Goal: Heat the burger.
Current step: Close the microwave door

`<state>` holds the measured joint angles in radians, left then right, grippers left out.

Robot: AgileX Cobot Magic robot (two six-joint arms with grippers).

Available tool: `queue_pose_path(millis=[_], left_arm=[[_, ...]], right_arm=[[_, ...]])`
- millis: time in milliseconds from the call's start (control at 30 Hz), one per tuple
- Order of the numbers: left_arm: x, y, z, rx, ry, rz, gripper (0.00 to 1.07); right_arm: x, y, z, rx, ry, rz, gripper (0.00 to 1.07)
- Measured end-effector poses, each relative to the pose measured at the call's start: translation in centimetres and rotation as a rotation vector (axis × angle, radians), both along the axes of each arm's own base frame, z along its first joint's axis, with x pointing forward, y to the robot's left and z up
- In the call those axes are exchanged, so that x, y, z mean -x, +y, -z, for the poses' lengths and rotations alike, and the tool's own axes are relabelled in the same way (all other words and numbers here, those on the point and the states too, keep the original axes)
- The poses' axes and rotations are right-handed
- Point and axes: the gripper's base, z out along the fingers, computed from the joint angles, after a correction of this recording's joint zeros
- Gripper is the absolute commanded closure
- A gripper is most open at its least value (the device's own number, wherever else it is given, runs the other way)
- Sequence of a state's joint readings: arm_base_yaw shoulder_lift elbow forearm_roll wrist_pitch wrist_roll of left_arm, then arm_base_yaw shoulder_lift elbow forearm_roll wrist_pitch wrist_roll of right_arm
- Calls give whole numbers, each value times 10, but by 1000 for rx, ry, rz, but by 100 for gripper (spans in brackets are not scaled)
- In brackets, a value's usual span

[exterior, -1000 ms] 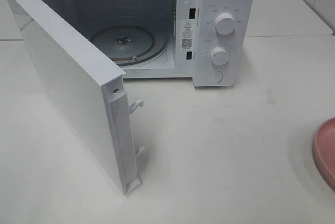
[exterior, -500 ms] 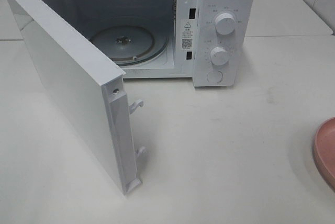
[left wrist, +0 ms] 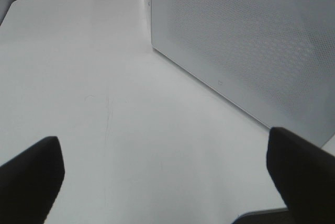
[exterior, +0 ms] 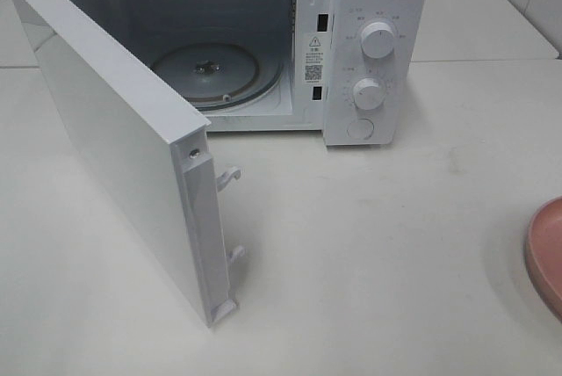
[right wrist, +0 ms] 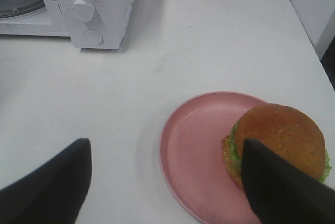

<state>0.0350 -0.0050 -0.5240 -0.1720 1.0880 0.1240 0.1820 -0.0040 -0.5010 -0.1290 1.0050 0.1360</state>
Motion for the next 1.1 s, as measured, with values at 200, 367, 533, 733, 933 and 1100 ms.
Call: queue_pose_path(millis=[200,367,533,733,933,1100], left_arm=[[0,0,0,0,0,0,7],[0,0,0,0,0,0,7],[0,0,0,0,0,0,7],[0,0,0,0,0,0,7],[0,0,0,0,0,0,7],[0,0,0,0,0,0,7]], right_arm=[[0,0,0,-2,0,-1,31],[0,0,0,-2,0,-1,31],[0,0,0,-2,0,-1,31],[0,0,0,-2,0,-1,31],[0,0,0,-2,0,-1,31],[0,0,0,-2,0,-1,31]])
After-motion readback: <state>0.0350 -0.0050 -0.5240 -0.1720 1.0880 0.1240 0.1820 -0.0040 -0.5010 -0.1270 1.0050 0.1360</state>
